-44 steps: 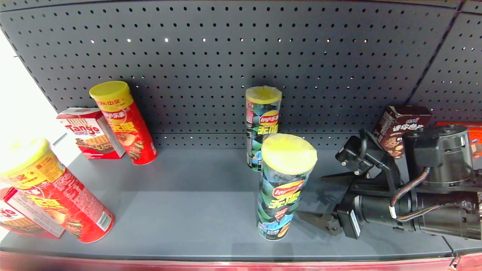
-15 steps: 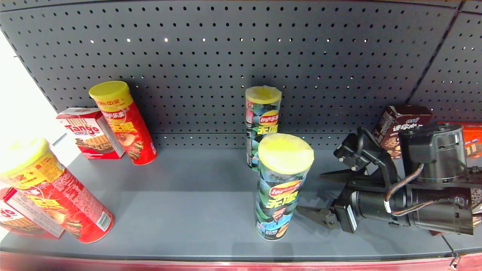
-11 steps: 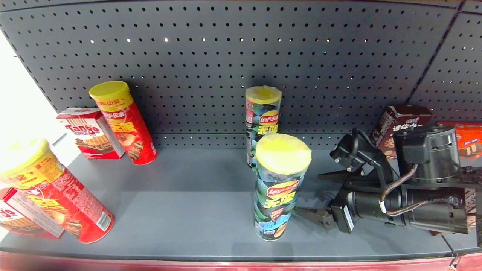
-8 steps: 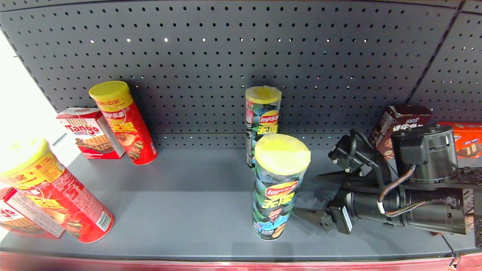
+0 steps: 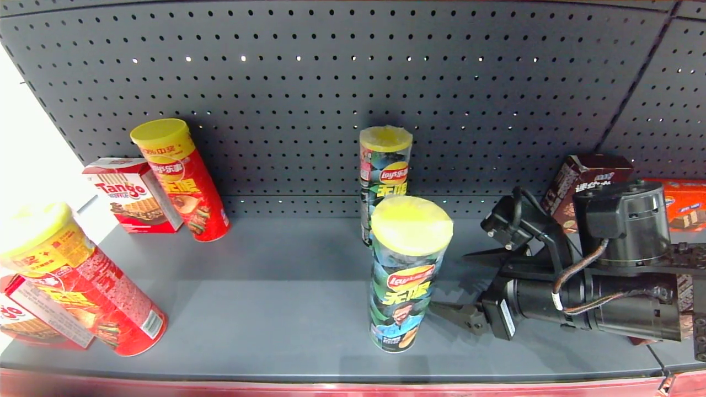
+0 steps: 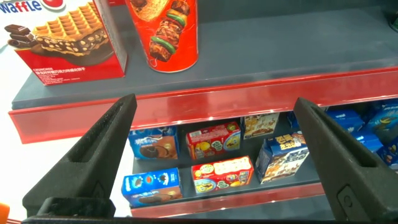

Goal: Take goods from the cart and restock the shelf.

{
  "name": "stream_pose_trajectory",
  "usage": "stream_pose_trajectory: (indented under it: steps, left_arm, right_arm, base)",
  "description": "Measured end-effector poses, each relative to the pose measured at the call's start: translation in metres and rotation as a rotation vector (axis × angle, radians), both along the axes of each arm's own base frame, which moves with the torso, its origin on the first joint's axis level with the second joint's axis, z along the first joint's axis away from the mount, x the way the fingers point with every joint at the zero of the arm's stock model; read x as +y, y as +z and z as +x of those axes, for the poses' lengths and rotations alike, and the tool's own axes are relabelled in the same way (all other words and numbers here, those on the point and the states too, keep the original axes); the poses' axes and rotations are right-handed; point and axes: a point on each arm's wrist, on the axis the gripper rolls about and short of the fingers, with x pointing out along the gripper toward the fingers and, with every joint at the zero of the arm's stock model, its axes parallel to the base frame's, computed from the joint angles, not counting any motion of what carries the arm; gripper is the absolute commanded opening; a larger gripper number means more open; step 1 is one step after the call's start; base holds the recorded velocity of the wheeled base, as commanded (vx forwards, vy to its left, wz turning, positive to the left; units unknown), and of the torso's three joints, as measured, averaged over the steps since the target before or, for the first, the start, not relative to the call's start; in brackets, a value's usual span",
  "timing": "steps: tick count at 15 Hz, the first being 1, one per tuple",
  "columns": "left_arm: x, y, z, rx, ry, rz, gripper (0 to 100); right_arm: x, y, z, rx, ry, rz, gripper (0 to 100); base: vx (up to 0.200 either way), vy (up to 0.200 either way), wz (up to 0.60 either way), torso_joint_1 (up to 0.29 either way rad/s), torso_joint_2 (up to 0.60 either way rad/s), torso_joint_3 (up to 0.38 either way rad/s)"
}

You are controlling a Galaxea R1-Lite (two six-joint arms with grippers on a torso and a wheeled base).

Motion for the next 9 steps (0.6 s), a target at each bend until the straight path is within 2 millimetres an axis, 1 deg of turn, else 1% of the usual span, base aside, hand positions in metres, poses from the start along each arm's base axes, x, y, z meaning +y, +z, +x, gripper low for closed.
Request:
stream_pose_trajectory:
  steps: [9]
  left_arm:
    - [0.0000,0.0000,0.0000,0.000,0.000,0.000,100]
  right_arm:
    - [0.0029,-0.0020,0.0013,0.006,0.006,-0.005,100]
  base:
    - [0.000,0.000,0.00,0.000,0.00,0.000]
